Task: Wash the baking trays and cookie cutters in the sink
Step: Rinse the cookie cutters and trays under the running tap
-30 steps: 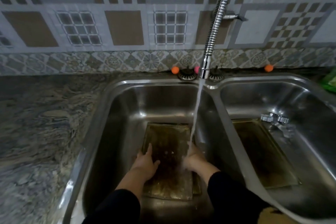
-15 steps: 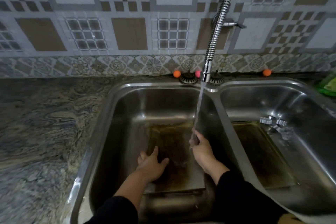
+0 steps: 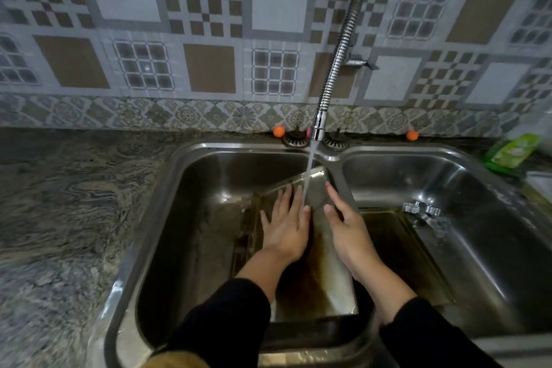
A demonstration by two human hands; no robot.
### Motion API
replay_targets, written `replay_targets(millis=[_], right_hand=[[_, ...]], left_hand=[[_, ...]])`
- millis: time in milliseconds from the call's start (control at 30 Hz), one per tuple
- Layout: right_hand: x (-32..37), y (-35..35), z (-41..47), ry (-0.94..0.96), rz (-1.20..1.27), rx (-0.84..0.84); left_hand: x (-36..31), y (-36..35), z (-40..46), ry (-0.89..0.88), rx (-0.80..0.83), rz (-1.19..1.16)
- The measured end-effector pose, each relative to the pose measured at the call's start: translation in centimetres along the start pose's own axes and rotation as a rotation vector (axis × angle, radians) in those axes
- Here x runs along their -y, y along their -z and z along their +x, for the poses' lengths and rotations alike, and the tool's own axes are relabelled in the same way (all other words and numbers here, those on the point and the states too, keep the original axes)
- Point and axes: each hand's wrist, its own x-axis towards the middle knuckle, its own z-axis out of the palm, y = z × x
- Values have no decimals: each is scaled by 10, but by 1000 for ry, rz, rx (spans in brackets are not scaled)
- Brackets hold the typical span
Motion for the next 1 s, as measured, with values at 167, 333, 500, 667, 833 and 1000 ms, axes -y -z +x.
replay_targets(millis=[167,333,500,667,833,1000], right_hand=[[3,11,0,41,83,-56],[3,2,6,22,131,-150],[9,1,13,43,189,-113],[19,-4,12,104,182,-22],[16,-2,14,100,193,-13],[9,4,19,206,-412,15]], left_hand=[[16,13,7,34,-125,89],[26,7,-25,-116,-23,265],[38,27,-40,-105,-271,301],[33,52,-35,-76,-600,4],[44,67,-25,109,-420,-385],[36,64,-26,81,-439,-682]])
